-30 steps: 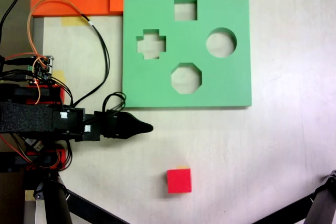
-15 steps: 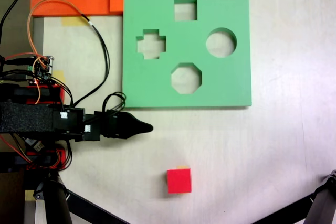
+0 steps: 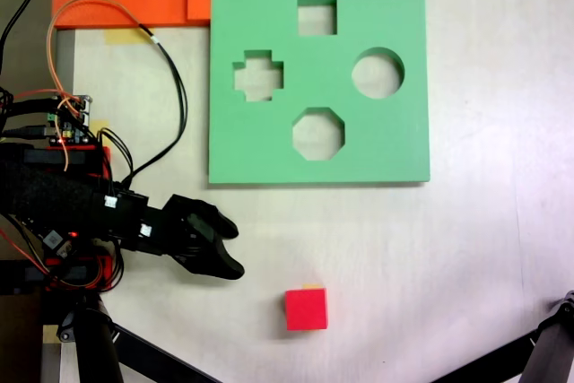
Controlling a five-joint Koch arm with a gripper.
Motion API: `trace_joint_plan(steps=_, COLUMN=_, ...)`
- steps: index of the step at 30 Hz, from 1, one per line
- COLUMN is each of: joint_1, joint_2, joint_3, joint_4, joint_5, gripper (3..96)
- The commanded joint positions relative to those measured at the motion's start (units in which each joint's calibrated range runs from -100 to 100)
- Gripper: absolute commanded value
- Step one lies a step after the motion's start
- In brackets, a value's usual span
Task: Put the square block into the corresponding hole
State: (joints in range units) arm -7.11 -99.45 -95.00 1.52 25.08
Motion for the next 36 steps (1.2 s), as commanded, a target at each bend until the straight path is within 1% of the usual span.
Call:
trace_joint_plan(steps=1, joint_1=0.1, joint_2=-0.5, joint_3=13.1, joint_4=-28.2, joint_5=5.3, gripper=47.0)
trace_joint_plan(steps=8, joint_1=0.4, joint_2=-0.4, joint_3=45.2, joint_4=-58.0, joint_5=10.5, gripper=46.9)
trace_joint_plan(steps=12, joint_1=0.2, joint_2=15.4, joint_3=63.5, joint_4=-72.1, joint_5=12.0, gripper=46.9)
trace_joint_plan(steps=18, joint_1=-2.4, joint_2=46.2, joint_3=93.0, joint_4=-91.3, joint_5=12.6, gripper=46.9)
trace_joint_plan(steps=20, joint_1=-2.7, joint_2=53.8, joint_3=99.6, joint_4=-94.4, joint_5=12.5, gripper=52.3)
trace_joint_plan(steps=21, joint_1=-3.0, joint_2=56.6, joint_3=102.0, joint_4=-95.0, joint_5=12.1, gripper=56.6)
trace_joint_plan(steps=23, joint_1=-3.4, joint_2=60.8, joint_3=104.1, joint_4=-95.0, joint_5=12.0, gripper=66.1)
trace_joint_plan(steps=24, joint_1=-3.5, joint_2=63.0, joint_3=105.0, joint_4=-95.0, joint_5=12.0, gripper=73.0)
trace_joint_plan(steps=27, joint_1=-3.9, joint_2=68.4, joint_3=106.8, joint_4=-94.9, joint_5=12.0, gripper=85.7)
trace_joint_plan(steps=28, joint_1=-4.2, joint_2=71.1, joint_3=107.9, joint_4=-94.8, joint_5=11.9, gripper=87.3)
trace_joint_plan(steps=36, joint_1=-5.4, joint_2=88.7, joint_3=116.9, joint_4=-93.9, joint_5=9.6, gripper=87.3)
